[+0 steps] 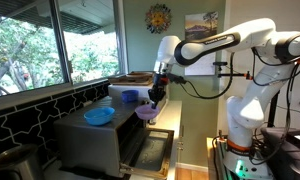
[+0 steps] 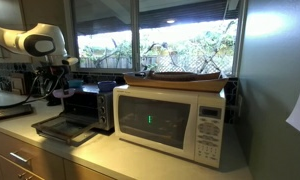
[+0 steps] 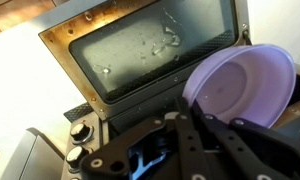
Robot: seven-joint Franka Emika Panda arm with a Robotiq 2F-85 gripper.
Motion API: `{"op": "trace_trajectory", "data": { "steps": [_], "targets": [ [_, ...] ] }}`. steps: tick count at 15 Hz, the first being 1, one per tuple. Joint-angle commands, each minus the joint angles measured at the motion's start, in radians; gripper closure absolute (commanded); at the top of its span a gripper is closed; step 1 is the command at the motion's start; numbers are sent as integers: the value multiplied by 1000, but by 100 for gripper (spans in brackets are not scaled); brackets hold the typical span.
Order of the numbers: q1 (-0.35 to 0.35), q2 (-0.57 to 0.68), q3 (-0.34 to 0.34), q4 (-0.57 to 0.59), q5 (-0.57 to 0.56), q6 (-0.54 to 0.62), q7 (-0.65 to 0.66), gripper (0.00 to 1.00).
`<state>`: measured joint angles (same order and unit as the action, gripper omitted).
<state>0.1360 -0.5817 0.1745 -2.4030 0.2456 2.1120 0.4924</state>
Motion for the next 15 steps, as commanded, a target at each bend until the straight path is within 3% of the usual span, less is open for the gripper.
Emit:
{"op": "trace_trajectory", "data": {
  "steps": [1, 15],
  "targets": [
    [-17, -77, 24, -103, 44, 41, 29, 99],
    [-101, -6, 97, -181, 48, 253, 464, 99]
  ]
}}
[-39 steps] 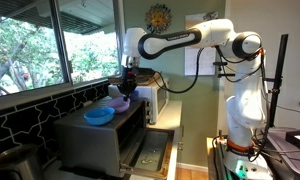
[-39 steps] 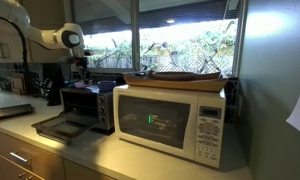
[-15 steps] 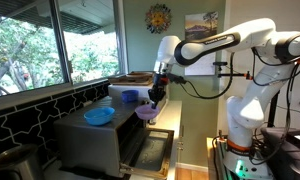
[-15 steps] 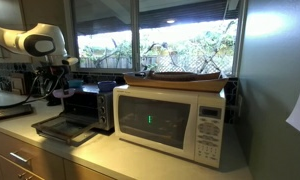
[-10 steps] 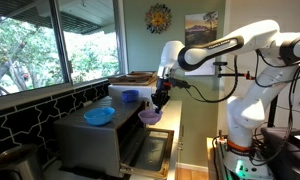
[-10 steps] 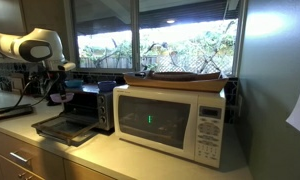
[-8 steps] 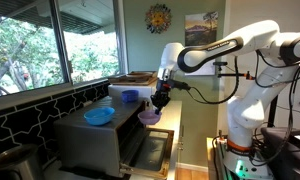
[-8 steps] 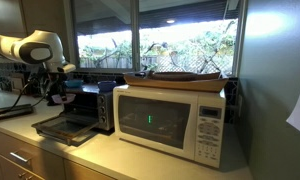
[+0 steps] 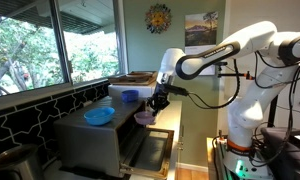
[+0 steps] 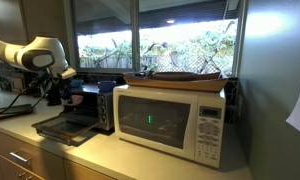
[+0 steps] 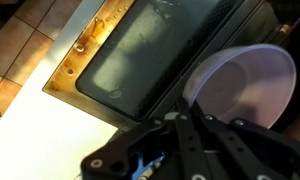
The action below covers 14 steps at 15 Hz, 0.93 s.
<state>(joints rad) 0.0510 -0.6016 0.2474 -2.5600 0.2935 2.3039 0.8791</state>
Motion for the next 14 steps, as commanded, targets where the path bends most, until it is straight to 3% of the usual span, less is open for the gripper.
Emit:
{"op": "trace_trajectory", "data": {
  "steps": [1, 14],
  "targets": [
    [-17, 22, 29, -27, -4, 80, 100, 99],
    [-56, 113, 59, -14, -111, 214, 338, 99]
  ]
}}
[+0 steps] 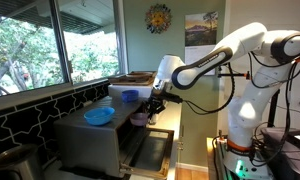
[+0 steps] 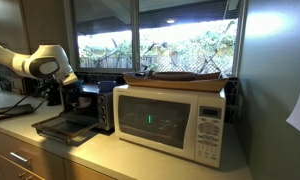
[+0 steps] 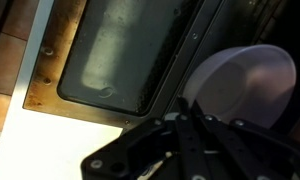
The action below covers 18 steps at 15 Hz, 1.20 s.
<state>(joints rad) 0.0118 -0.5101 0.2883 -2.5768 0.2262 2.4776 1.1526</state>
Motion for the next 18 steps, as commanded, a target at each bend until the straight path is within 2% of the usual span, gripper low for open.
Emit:
{"op": "trace_trajectory", "data": {
  "steps": [1, 18],
  "targets": [
    [-18, 27, 19, 4, -55, 48, 77, 99],
    [-82, 132, 73, 47, -276, 191, 311, 99]
  ]
}}
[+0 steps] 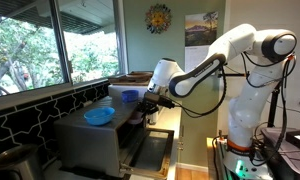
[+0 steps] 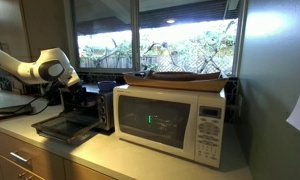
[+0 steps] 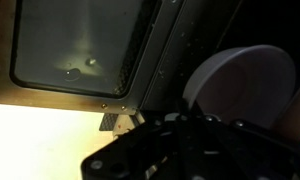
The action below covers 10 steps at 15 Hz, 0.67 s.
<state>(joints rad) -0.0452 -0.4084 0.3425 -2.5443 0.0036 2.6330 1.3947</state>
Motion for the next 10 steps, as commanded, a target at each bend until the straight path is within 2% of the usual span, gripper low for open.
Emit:
{"op": "trace_trajectory", "data": {
  "steps": [1, 10],
  "targets": [
    [-25, 37, 17, 17, -59, 42, 79, 99],
    [-23, 49, 21, 19, -115, 47, 165, 99]
  ]
}}
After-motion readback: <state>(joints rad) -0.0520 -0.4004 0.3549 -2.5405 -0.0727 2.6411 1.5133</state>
